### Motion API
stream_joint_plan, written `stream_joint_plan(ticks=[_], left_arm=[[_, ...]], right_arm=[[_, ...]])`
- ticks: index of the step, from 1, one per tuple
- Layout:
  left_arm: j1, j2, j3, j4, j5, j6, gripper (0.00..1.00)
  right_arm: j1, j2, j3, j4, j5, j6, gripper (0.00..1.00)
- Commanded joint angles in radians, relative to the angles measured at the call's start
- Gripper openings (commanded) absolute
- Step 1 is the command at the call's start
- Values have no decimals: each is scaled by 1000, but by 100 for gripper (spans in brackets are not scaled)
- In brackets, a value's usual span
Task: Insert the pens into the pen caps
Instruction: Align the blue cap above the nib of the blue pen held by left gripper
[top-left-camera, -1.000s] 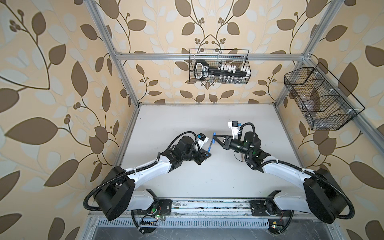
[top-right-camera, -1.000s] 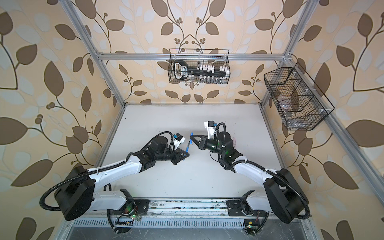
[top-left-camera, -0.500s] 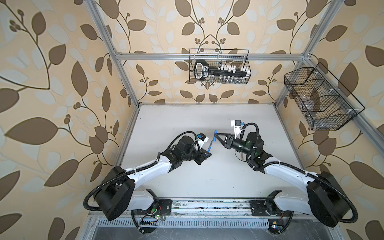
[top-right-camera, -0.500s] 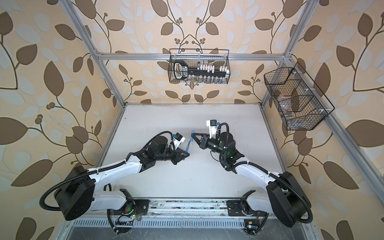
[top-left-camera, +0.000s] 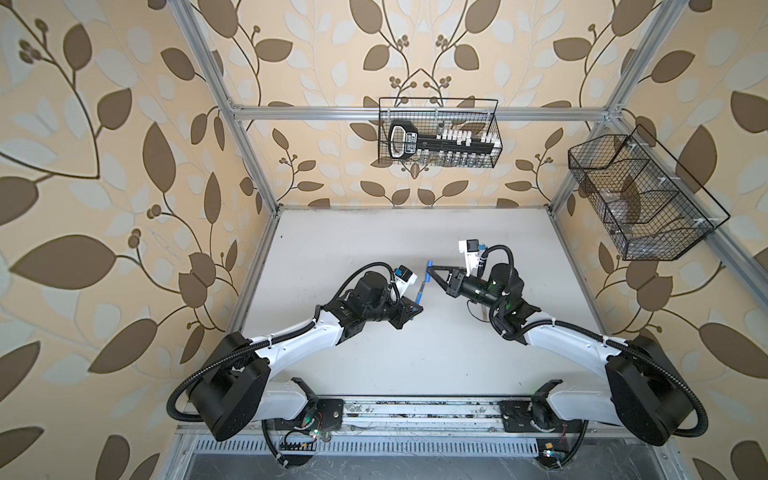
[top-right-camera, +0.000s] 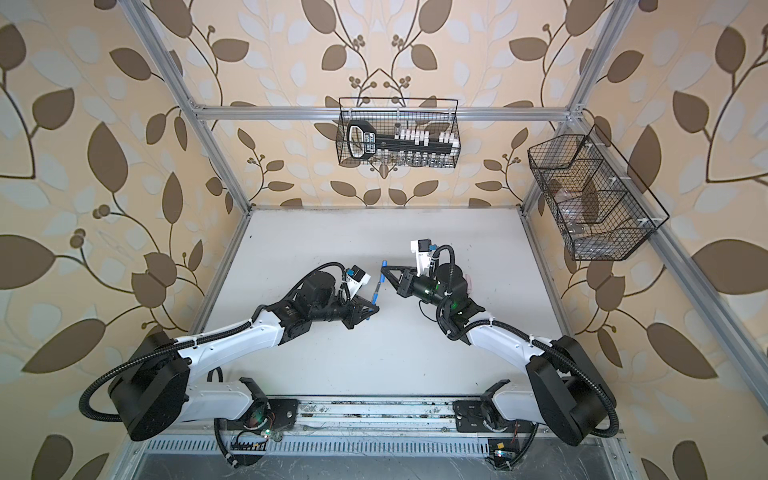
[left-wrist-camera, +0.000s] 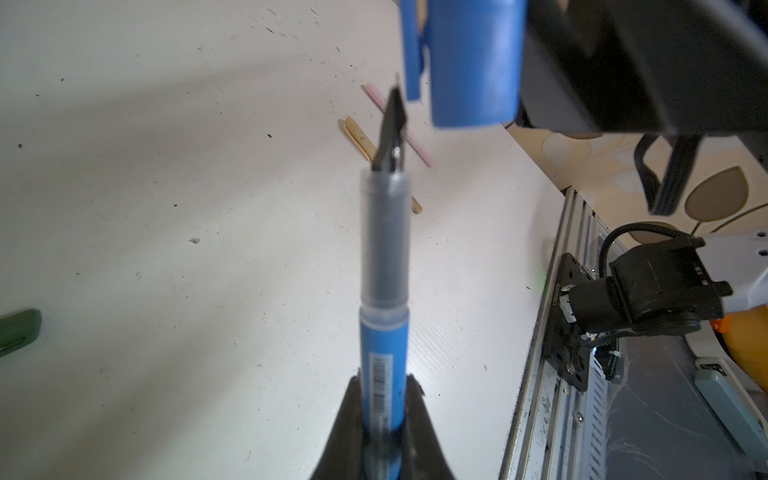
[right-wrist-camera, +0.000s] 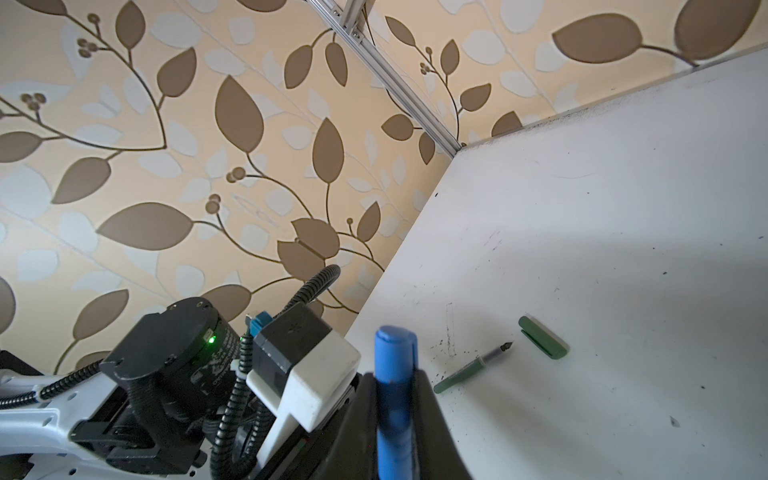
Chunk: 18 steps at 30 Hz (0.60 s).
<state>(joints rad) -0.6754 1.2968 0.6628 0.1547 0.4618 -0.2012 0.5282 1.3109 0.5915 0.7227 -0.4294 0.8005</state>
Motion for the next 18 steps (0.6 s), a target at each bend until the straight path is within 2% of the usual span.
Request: stream_joint_plan(ticks=[1, 18], left_arm=[[-9, -22, 11, 46, 9, -3, 0], [-8, -28, 8, 49, 11, -4, 0]], right_arm=[[6, 5, 19, 59, 7, 10, 15], [-2, 19, 26, 58, 12, -1, 14]])
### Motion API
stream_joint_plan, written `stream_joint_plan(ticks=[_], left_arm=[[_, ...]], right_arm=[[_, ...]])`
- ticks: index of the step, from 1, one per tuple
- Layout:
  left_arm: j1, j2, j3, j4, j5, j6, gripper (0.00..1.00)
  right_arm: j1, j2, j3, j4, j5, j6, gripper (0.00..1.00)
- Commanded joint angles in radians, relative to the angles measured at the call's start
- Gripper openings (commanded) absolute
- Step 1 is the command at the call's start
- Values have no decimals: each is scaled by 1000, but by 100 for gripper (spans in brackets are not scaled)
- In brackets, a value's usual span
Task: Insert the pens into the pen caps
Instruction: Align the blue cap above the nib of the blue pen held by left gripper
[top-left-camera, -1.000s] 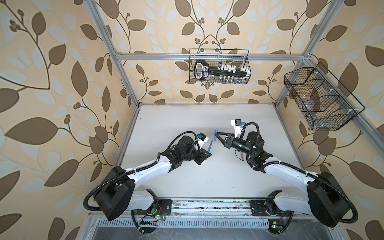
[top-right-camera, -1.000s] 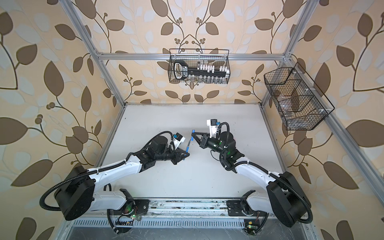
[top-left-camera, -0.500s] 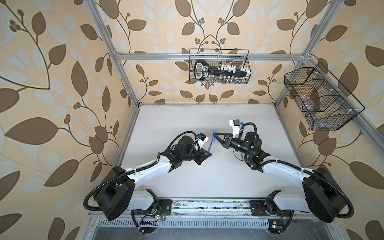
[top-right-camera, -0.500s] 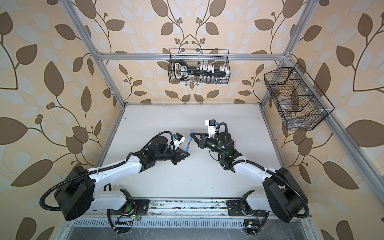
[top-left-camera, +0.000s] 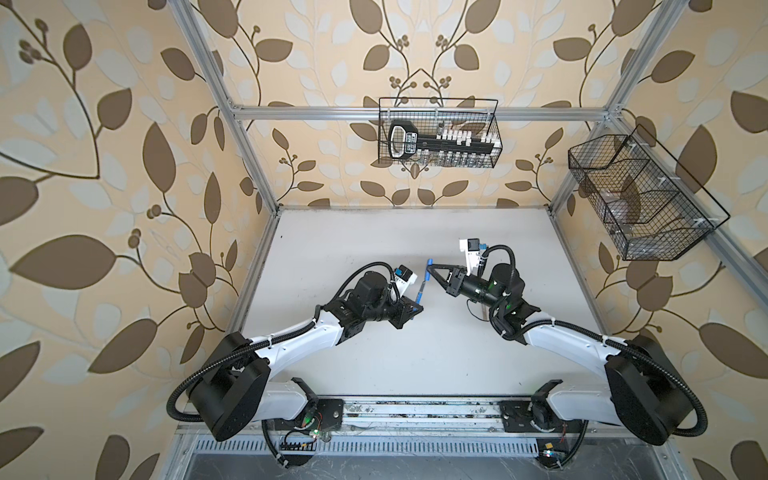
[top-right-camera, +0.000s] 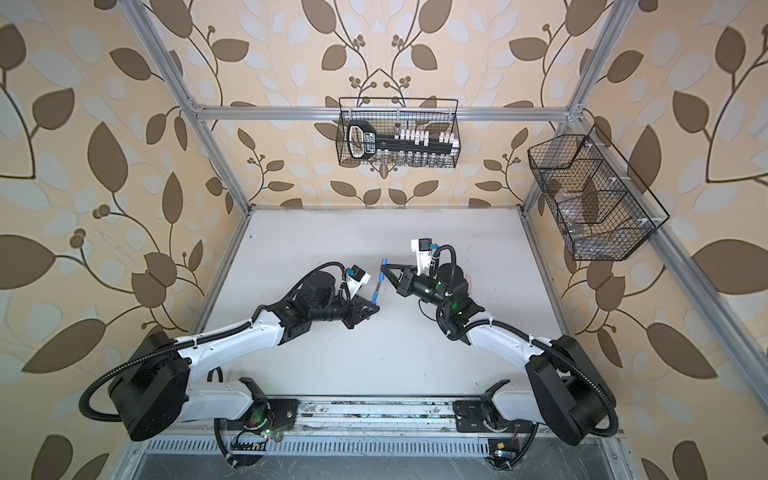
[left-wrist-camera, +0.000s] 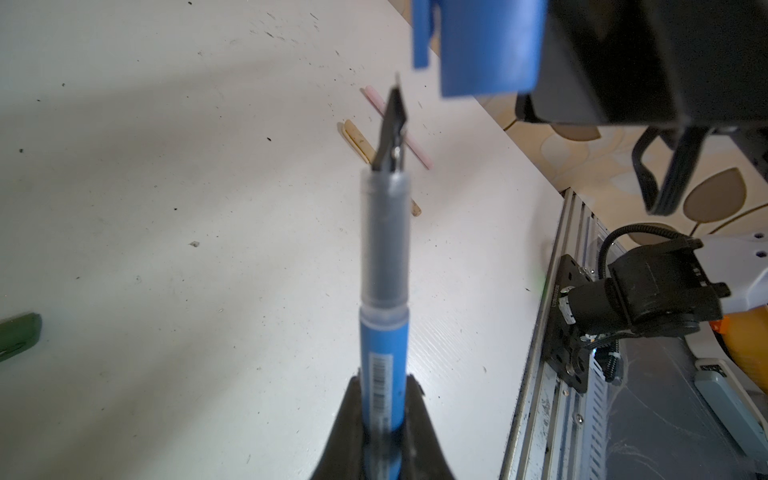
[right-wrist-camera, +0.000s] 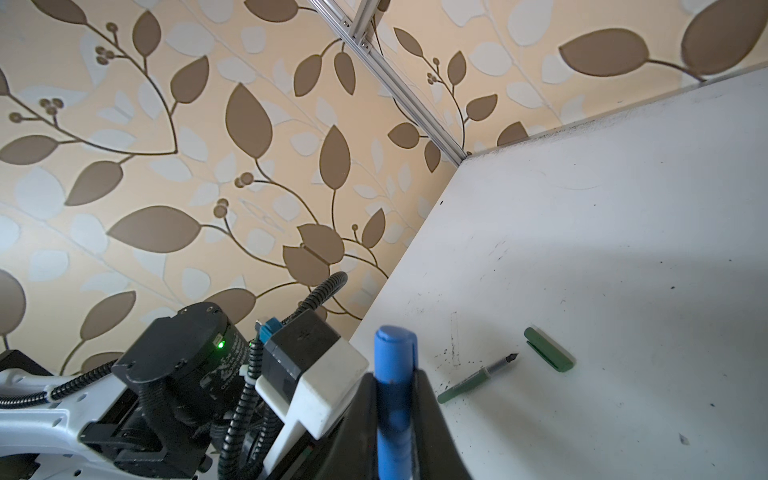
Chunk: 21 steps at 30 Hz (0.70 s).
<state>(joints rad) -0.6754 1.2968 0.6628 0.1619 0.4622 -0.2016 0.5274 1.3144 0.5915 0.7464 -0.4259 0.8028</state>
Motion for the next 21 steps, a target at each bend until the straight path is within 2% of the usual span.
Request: stream_joint_plan(ticks=[1, 13, 21], left_arm=[[-8, -28, 8, 43, 12, -4, 0], [-9, -29, 5, 50, 9, -5, 0], [-53, -161, -50, 72, -90, 12, 0]], right_arm=[[-1, 18, 24, 35, 9, -4, 14], [-9, -38, 41, -6, 7, -12, 14], [-6, -135, 139, -172, -2, -110, 15]])
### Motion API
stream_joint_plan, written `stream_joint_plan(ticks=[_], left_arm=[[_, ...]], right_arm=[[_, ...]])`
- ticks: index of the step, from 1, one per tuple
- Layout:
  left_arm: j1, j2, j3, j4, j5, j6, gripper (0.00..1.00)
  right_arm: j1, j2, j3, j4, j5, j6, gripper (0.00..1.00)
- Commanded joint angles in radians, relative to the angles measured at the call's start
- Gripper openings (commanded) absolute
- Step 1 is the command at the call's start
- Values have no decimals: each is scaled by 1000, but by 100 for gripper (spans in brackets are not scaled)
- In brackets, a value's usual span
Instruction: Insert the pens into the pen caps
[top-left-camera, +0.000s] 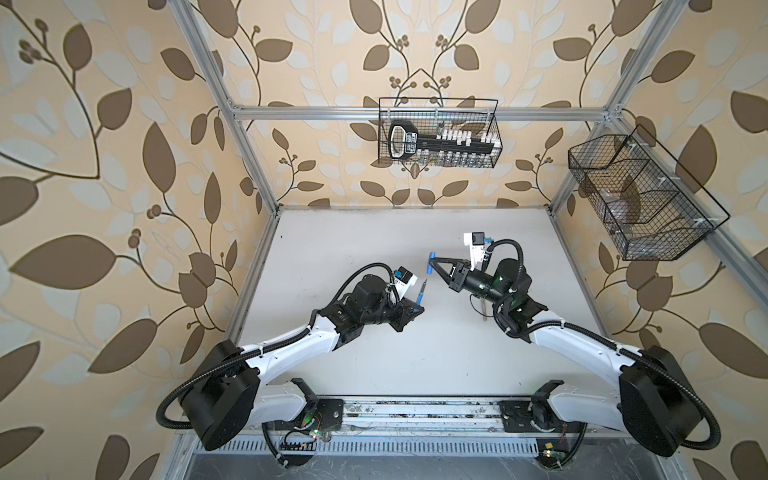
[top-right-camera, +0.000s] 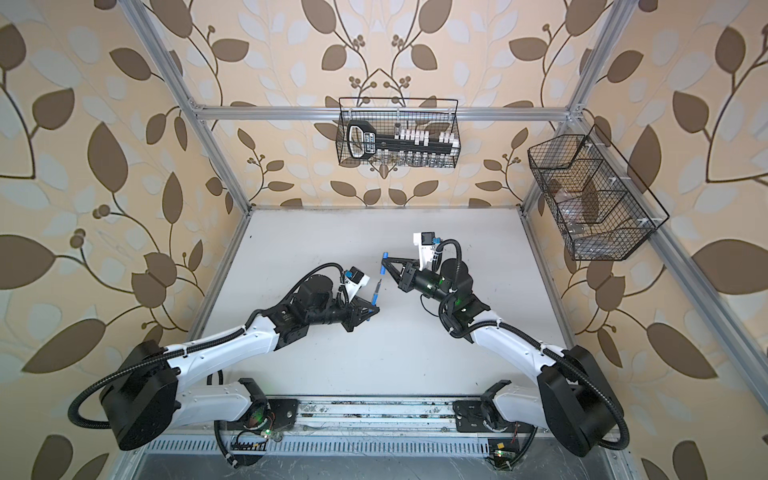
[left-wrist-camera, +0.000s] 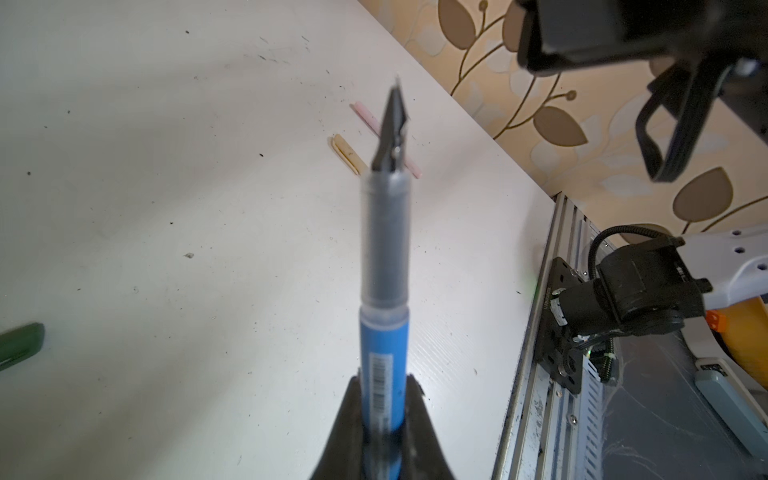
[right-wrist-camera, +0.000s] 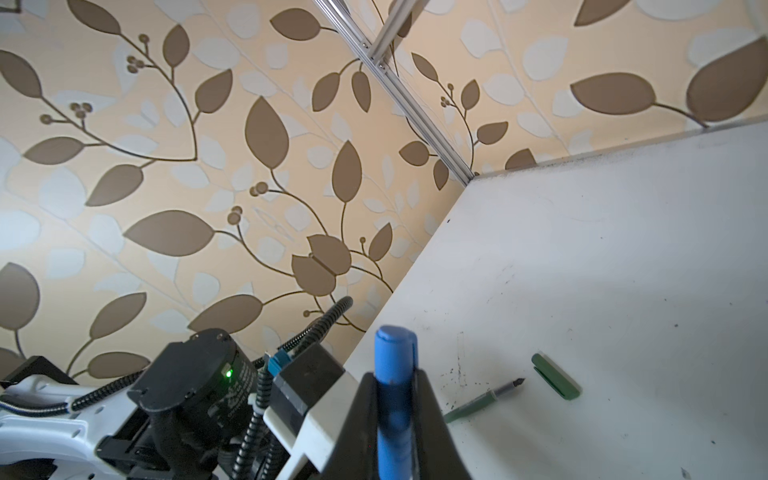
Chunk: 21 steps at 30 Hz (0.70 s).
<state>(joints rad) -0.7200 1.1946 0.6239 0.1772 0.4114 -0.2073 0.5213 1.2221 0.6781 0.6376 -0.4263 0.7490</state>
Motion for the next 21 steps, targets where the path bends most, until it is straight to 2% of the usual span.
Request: stream_joint_plan(ticks=[1, 10, 21], left_arm=[[-10, -74, -17, 58, -49, 17, 0], [-20, -185, -50, 53, -106, 25, 0], [-21, -204, -49, 48, -98, 23, 0]], right_arm=[[0, -56, 62, -83, 2, -68, 15], [39, -87, 97, -128, -11, -118, 15], [95, -43, 118, -68, -28, -119, 15]])
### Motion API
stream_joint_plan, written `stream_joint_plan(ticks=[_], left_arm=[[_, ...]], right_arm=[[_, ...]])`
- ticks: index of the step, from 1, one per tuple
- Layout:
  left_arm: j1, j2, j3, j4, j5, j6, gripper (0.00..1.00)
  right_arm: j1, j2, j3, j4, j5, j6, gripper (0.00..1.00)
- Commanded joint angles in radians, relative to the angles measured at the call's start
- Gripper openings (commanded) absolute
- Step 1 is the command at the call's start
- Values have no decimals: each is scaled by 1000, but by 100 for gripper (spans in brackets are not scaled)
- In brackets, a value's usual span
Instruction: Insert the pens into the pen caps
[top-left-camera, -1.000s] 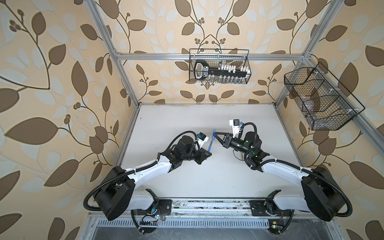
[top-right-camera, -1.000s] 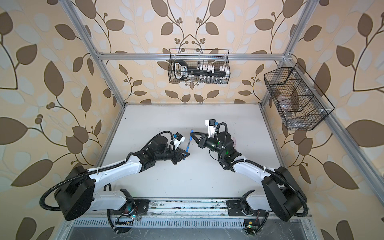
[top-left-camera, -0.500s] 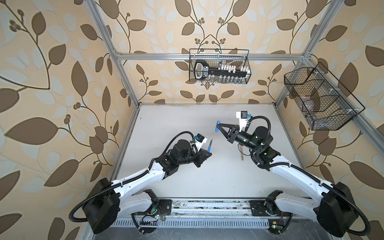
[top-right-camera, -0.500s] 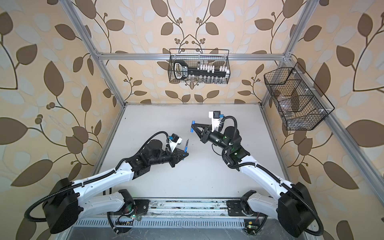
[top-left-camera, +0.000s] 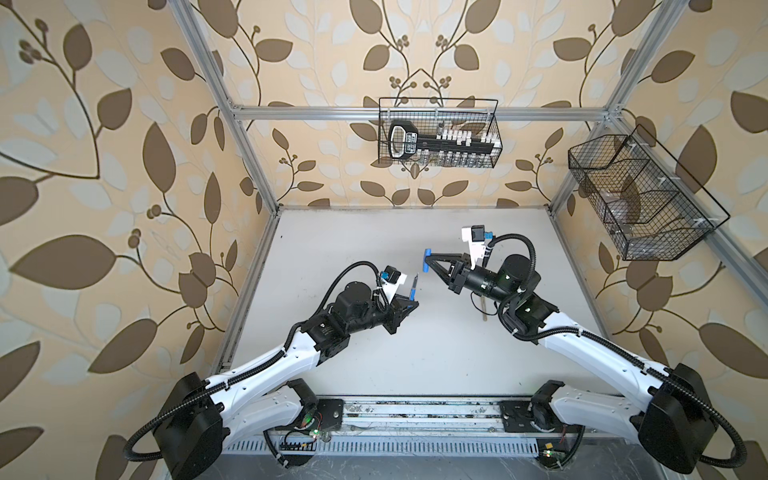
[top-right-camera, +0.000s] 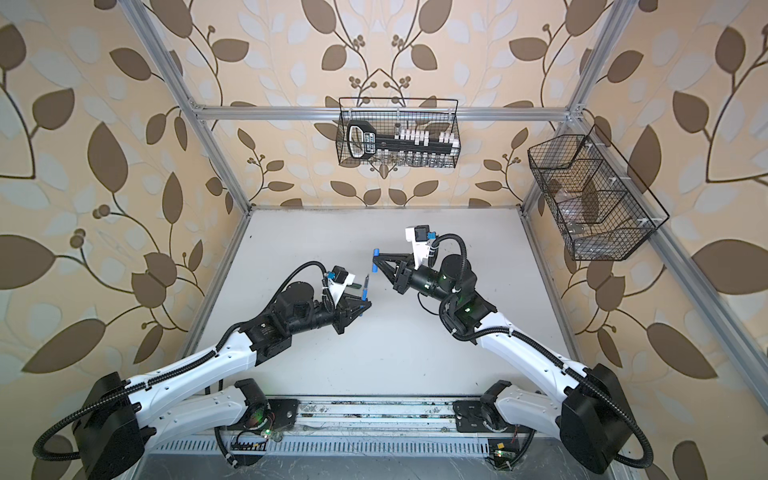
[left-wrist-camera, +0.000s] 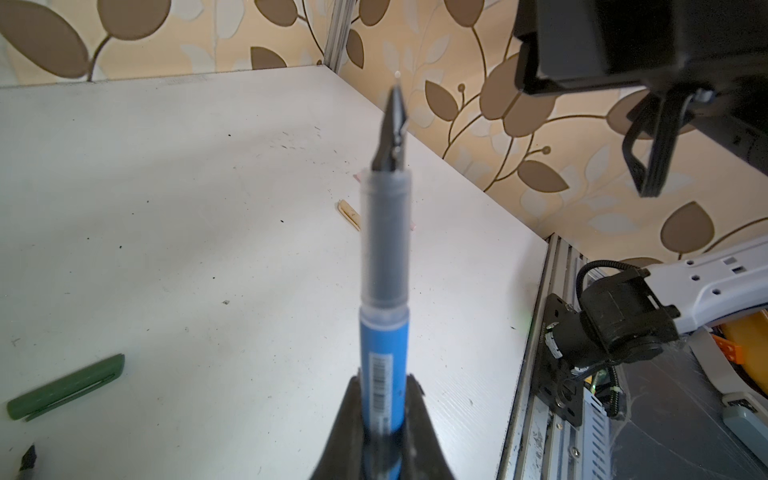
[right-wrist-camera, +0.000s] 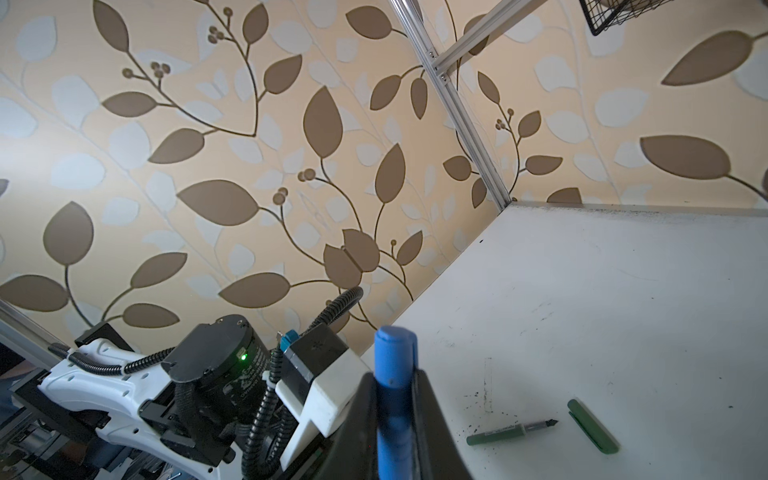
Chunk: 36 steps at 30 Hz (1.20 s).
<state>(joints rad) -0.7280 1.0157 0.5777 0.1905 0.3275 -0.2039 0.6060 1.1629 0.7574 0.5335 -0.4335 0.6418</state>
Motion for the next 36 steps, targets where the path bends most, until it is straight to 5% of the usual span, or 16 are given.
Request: stream_joint_plan(ticks=[1, 36], left_arm=[[-14, -26, -3, 33, -14, 19, 0], [-14, -39, -10, 47, -10, 4, 0]], right_arm=[[14, 23, 38, 39, -21, -11, 15], [33, 69, -51, 148, -2, 28, 15]])
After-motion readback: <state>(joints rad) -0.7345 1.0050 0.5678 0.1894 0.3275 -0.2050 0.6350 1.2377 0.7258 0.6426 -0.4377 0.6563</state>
